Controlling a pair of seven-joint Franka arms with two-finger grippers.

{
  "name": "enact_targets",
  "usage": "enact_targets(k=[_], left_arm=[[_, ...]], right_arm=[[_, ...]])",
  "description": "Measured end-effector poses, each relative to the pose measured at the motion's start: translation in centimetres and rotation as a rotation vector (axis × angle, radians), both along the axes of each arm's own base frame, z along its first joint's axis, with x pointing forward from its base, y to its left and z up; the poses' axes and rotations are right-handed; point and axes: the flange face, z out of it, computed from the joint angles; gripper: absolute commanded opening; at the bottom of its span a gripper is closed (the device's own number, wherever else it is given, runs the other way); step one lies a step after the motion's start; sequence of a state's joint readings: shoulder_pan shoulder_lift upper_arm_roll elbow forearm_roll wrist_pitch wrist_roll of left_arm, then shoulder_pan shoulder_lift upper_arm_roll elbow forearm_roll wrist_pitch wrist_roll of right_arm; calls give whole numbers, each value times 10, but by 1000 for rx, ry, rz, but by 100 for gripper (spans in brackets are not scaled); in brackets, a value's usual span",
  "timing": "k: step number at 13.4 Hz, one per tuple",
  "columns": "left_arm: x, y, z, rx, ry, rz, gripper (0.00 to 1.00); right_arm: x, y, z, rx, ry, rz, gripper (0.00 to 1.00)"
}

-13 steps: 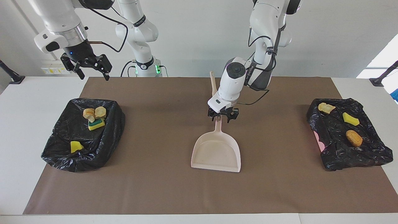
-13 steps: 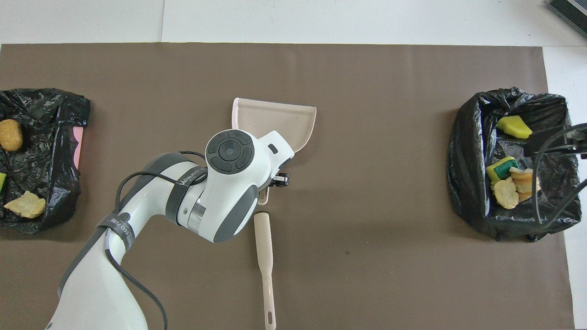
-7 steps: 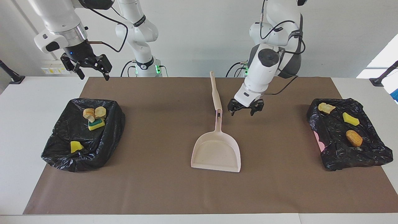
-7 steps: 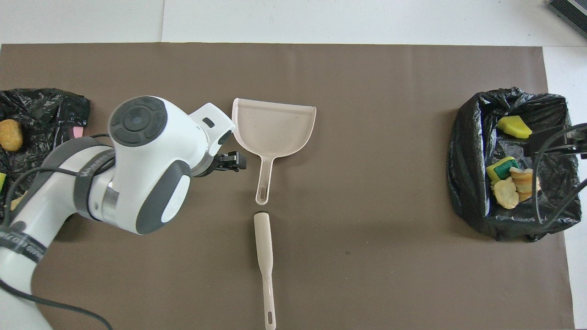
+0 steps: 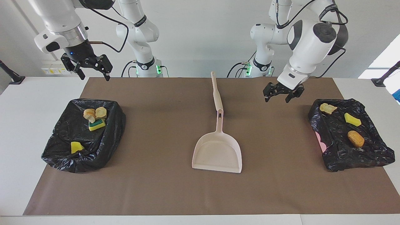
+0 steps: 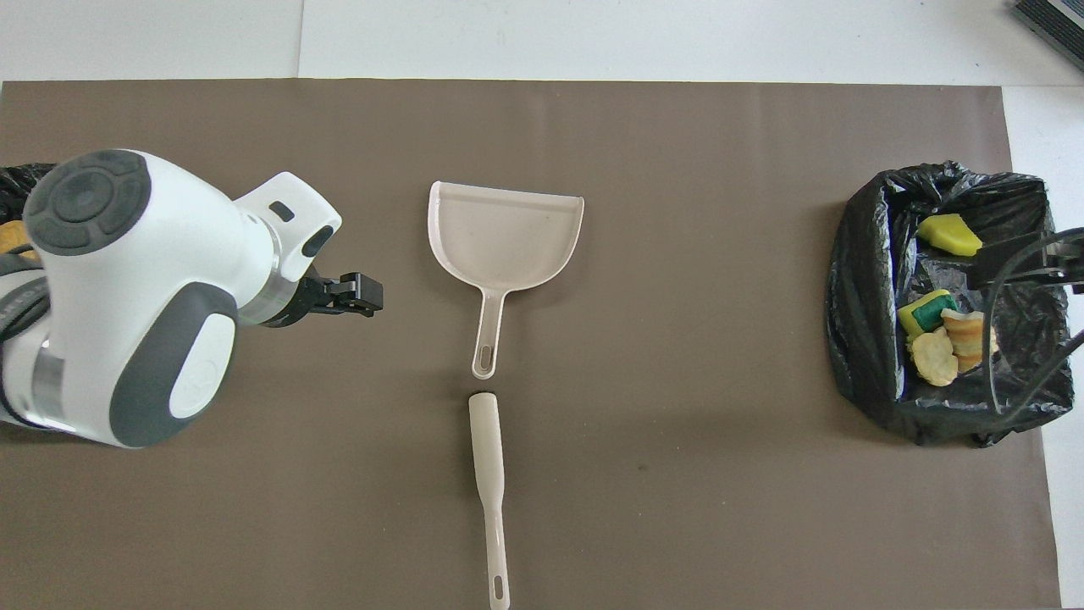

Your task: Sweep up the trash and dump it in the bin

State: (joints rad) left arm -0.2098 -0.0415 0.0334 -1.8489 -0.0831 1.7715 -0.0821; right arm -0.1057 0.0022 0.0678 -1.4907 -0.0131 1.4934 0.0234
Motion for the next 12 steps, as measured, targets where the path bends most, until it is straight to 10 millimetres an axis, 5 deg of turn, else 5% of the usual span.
enact_targets(k=[4,9,12], left_arm=[[-2,56,29,-6,-7,16,100],[-7,74,85,21,-46,30,100],[-15,85,95,27,-30,-16,100]], right_arm=[[0,0,0,0,0,0,100],[0,0,0,0,0,0,100],[0,0,0,0,0,0,100]])
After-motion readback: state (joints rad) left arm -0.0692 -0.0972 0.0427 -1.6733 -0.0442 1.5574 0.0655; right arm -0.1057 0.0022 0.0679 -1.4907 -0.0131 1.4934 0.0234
